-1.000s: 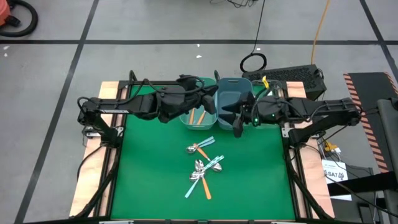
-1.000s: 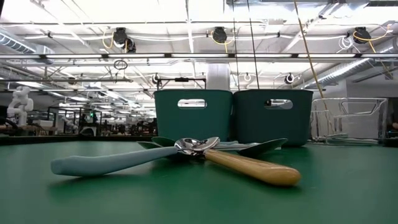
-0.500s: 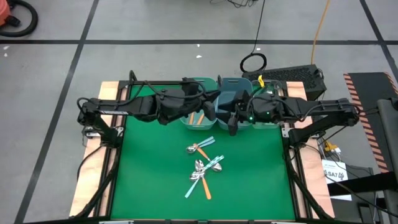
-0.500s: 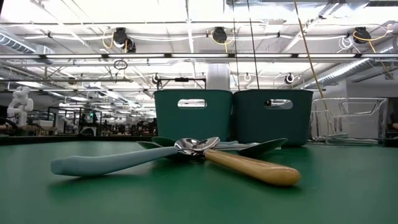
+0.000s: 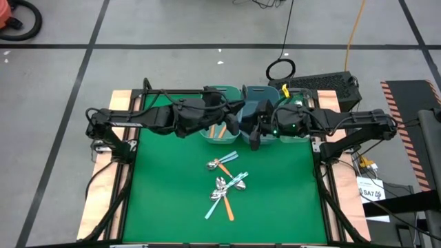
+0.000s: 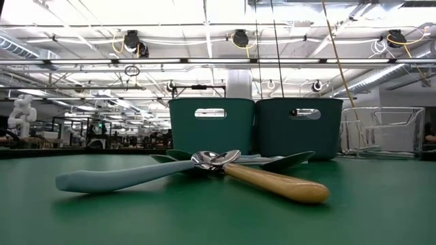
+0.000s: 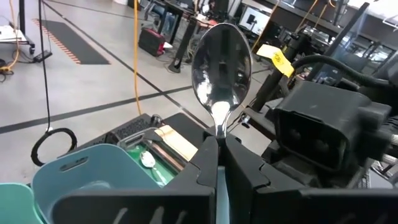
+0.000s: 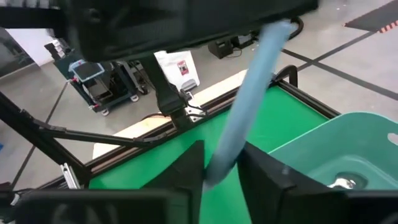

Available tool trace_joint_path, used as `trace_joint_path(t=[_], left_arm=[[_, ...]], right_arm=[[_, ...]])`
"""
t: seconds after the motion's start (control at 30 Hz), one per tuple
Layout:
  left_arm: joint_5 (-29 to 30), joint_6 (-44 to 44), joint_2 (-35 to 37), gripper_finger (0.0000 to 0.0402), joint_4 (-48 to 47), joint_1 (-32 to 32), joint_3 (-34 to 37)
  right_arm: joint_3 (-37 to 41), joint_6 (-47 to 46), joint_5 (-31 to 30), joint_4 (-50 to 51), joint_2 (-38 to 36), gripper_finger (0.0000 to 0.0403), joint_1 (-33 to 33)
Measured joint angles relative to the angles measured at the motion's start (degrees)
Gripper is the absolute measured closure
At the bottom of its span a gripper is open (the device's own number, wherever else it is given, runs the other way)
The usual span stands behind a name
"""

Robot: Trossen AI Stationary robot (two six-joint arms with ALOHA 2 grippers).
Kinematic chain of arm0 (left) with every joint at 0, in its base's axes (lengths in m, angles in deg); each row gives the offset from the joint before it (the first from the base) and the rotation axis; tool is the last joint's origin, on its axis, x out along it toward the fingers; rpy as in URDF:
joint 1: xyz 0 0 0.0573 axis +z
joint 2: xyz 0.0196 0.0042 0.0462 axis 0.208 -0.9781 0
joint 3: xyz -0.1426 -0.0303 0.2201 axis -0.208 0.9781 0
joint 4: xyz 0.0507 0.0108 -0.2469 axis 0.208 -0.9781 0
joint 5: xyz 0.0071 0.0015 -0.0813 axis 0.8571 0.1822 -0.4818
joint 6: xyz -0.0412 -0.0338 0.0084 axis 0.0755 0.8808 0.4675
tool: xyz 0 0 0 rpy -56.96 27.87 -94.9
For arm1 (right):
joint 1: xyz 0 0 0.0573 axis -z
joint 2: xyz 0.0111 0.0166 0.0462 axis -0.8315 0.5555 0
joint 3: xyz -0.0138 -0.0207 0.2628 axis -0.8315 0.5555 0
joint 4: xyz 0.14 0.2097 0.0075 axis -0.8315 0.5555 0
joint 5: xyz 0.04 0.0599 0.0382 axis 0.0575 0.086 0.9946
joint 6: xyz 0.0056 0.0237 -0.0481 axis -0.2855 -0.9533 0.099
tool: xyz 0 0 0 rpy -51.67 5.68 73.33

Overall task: Sort silverware by color (type)
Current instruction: Put the blue spoon into the blue bin

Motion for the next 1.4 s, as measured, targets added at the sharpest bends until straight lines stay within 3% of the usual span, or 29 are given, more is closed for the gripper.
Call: trace_joint_path(t=[0.17,0.33,0.47,0.73,0.93,1.4], left_arm=[[-0.1,0.5,0.0,0.0368,0.1,-0.1,0.0],[-2.3,3.5,0.1,0.0340,-2.0,0.4,0.0],[-4.6,5.5,1.4,0.0319,-8.8,0.9,0.0],[-7.1,5.9,3.8,0.0315,-21.7,2.1,0.1],[-7.8,3.9,4.0,0.0314,-26.9,3.4,0.0],[-7.7,4.0,4.0,0.0314,-33.4,6.7,0.0]], right_arm=[[0.0,-0.2,-0.7,0.6,0.0,0.0369,0.1],[0.1,-2.2,-3.0,2.3,-0.4,0.0369,0.0],[0.1,-5.3,-4.5,5.0,-1.5,0.0369,0.3],[0.0,-13.3,-4.0,15.8,-5.0,0.0369,4.2],[0.0,-14.5,5.0,23.6,-6.1,0.0369,12.5],[1.6,1.1,30.1,32.0,-2.1,0.0369,36.6]])
